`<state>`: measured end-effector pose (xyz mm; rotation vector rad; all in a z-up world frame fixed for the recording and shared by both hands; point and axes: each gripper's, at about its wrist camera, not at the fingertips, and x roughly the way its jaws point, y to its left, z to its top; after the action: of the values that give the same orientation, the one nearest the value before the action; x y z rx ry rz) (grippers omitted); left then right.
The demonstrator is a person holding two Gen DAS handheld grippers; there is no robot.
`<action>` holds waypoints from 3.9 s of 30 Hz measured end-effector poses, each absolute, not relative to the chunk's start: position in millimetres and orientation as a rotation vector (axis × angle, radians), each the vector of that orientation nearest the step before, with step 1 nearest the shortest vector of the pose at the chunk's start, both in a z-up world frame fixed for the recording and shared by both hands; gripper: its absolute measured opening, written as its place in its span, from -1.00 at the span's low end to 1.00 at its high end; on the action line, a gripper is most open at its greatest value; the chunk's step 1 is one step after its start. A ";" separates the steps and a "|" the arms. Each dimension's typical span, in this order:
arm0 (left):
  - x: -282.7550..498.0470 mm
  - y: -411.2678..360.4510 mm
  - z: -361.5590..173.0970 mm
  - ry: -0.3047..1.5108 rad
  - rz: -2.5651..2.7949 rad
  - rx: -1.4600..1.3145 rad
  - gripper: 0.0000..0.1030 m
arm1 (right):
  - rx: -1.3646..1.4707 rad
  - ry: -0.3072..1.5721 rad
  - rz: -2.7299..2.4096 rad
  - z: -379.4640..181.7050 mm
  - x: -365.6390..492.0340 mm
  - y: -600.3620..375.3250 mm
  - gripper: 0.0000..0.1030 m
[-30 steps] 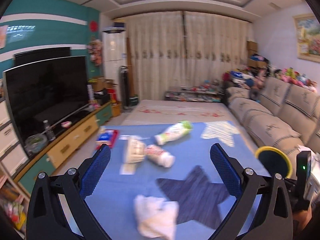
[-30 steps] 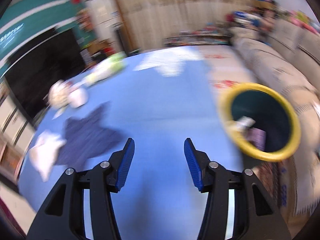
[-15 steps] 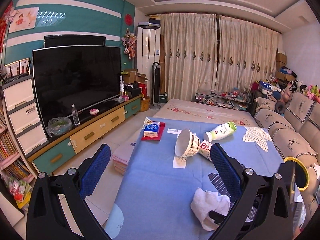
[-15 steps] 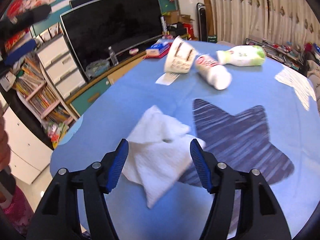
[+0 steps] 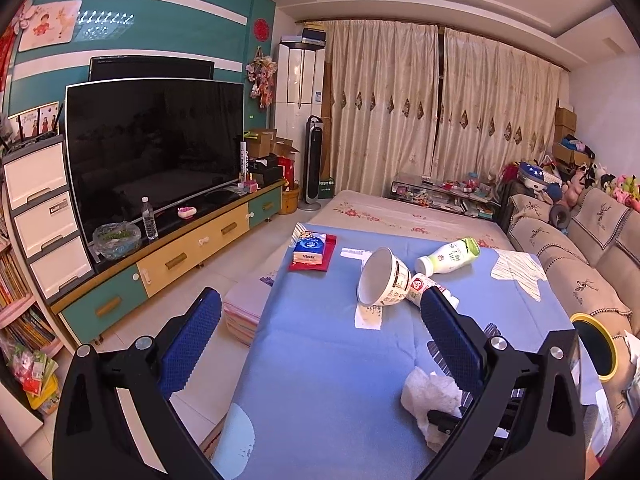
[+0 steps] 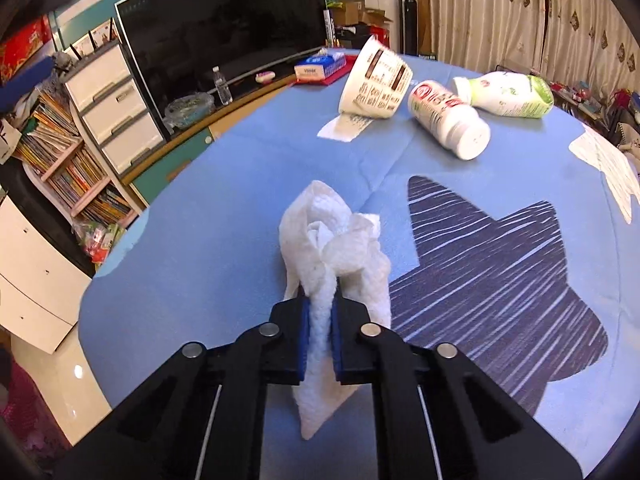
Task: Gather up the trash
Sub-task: 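Grasp the white towel with the right gripper and lift it, then carry the towel over the yellow-rimmed bin and open the right gripper, then reach the left gripper to the upside-down white paper bowl and grasp its rim, then carry the white bowl over the bin and open the left gripper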
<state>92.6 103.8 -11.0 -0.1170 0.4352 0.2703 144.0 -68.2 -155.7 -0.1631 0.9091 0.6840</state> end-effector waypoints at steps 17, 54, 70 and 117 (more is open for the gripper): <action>120.8 57.0 -26.0 0.482 0.193 -0.067 0.90 | 0.042 0.800 0.425 -123.7 165.6 -227.6 -0.83; 210.0 1.1 -61.1 0.604 0.103 0.027 0.90 | 0.145 0.827 -0.276 -182.8 238.7 -482.5 0.00; 295.2 53.7 -86.5 0.656 0.000 0.050 0.90 | 0.085 0.797 -0.170 -158.6 240.7 -416.1 0.03; 274.6 -56.0 -51.3 0.621 -0.236 0.190 -0.89 | 0.190 0.762 -0.209 -160.5 171.9 -445.6 0.03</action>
<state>274.6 -56.0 -51.3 0.1895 0.6214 -0.2364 171.9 -445.6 -160.5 0.1904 0.7621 -0.2089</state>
